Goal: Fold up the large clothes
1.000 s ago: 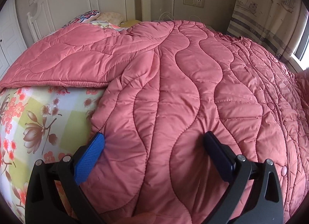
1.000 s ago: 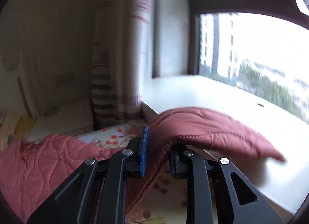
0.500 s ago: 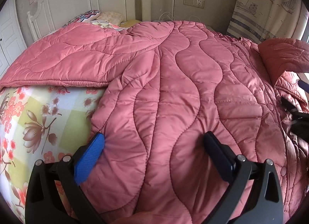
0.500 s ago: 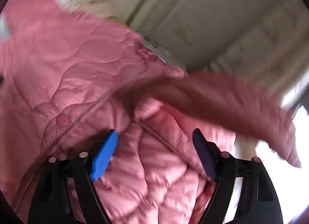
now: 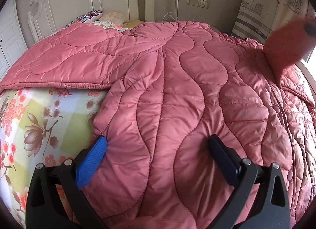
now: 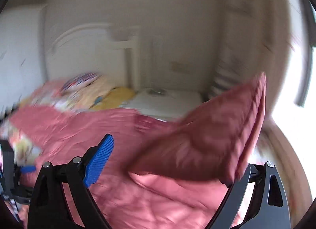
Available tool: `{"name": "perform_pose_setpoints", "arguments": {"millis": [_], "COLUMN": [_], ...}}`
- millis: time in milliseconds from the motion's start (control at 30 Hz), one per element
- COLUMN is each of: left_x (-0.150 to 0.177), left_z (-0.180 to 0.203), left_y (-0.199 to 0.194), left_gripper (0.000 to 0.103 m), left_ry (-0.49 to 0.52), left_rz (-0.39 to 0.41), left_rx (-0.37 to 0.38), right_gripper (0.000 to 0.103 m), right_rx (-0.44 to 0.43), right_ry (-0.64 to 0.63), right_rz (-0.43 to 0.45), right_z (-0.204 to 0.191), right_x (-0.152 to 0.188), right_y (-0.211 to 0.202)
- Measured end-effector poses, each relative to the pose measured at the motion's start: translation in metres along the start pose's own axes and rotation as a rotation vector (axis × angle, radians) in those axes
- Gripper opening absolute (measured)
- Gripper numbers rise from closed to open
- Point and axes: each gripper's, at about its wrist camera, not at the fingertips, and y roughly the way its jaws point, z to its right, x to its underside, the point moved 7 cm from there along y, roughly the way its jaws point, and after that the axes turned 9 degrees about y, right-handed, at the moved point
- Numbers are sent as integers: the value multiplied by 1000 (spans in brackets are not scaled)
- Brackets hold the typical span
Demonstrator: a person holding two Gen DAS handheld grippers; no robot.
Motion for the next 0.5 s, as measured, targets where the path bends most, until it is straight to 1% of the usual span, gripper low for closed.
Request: {"name": "perform_pose_setpoints", "arguments": {"millis": [67,133,167,233,267,300,400,433,500], "left_x": [0,1,0,0,0,0,0,0,0], "left_z": [-1,-1,-1,-2,-1,-2,-1,-2,-2], "left_y": [0,-1,-1,-1,-1,-1,-1,-1,-1], "left_gripper": [101,101,101,101,101,101,101,101,101], "left_ry": [-2,-6,-7,-8,-8,-8,-8,-8,-8], "left_rz": [1,2,2,2,2,2,2,2,2], "left_rx": [2,4,4,4,4,4,5,4,4], "right_gripper": [88,88,88,89,89,89,89,89,89], "right_rx": [-78,-136,-152,-145,-130,-110,37,135,271], "right_ry": [-153,-245,-290,-343,-343,-337,-258,-200,-136], "right_rz": [-12,-34,-40,-57,-65,-70,-84,-94,-125], "right_z": [-59,-94,-110,-123,-117,-115,-73,-39,8], "right_x": [4,17,27,46,54,56,65,68,74], "right_y": [7,7,5,2,-6,-3,-2,-6,-12]}}
